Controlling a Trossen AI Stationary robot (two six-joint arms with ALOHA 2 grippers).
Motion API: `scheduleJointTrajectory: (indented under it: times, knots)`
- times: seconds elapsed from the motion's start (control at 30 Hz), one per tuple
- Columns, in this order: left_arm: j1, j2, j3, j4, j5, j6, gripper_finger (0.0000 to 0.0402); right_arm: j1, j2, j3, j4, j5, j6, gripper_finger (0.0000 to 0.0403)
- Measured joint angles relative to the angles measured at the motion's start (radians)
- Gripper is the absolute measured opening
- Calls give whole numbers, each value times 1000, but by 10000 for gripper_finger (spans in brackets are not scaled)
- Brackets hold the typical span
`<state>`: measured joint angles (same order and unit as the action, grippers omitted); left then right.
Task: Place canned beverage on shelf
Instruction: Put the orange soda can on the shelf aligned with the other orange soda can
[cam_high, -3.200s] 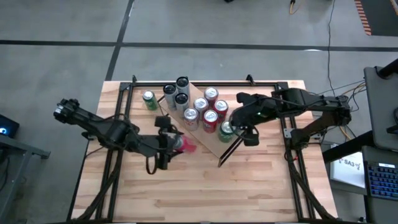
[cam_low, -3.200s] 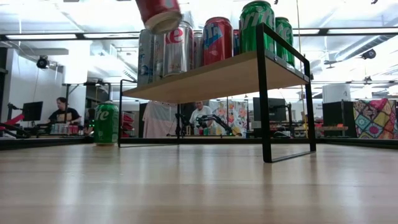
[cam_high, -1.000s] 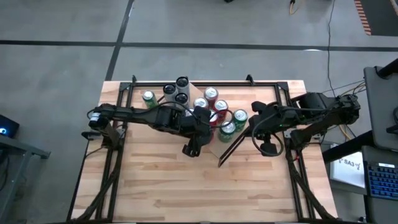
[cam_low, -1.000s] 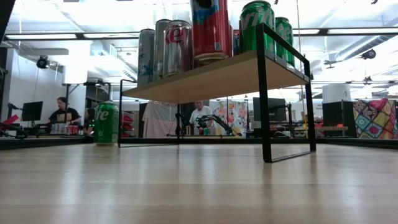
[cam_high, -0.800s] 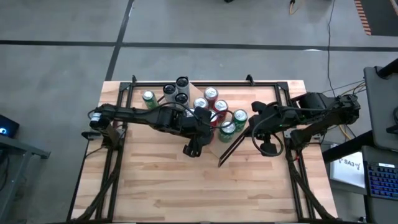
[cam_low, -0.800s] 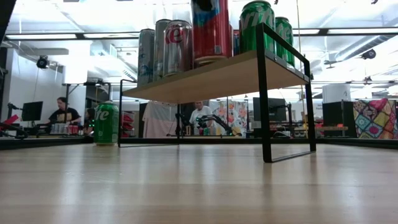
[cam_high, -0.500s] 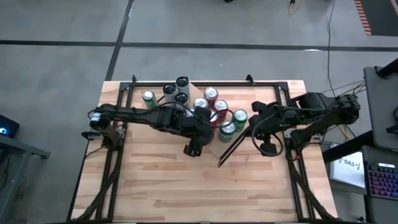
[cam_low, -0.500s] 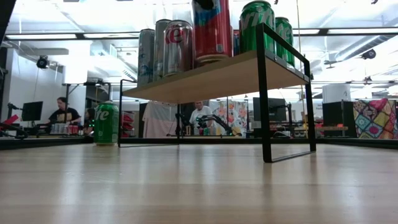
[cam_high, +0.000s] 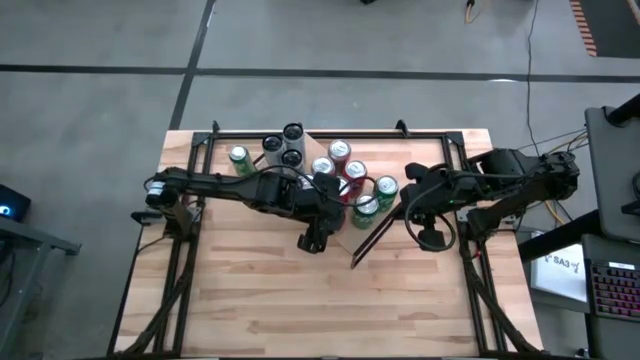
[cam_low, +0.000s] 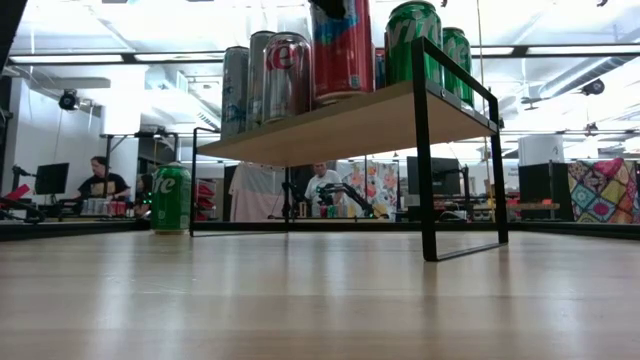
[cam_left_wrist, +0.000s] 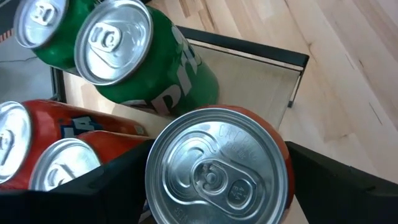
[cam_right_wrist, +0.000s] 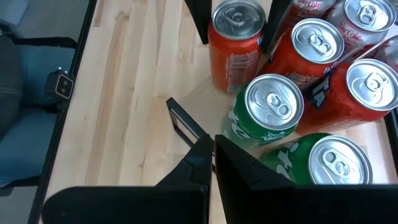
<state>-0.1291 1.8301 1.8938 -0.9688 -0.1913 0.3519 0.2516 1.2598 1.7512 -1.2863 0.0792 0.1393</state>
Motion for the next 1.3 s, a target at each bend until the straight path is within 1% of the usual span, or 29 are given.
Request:
scheduleJointTrajectory:
  times: [0.47, 0.6, 0.87, 1.13, 1.3]
  knots:
    - [1, 23, 5, 8, -14, -24, 323, 0, 0, 0, -3, 0, 20, 9]
    - [0, 23, 5, 8, -51, -40, 323, 0, 0, 0, -4, 0, 20, 9]
    - [1, 23, 5, 8, -63, -38, 324, 0, 0, 0, -4, 0, 18, 9]
    - [3, 23, 4, 7, -69, -35, 359, 0, 0, 0, -5, 0, 18, 9]
    - [2, 19, 5, 1, -67, -7, 370, 0, 0, 0, -5, 0, 18, 9]
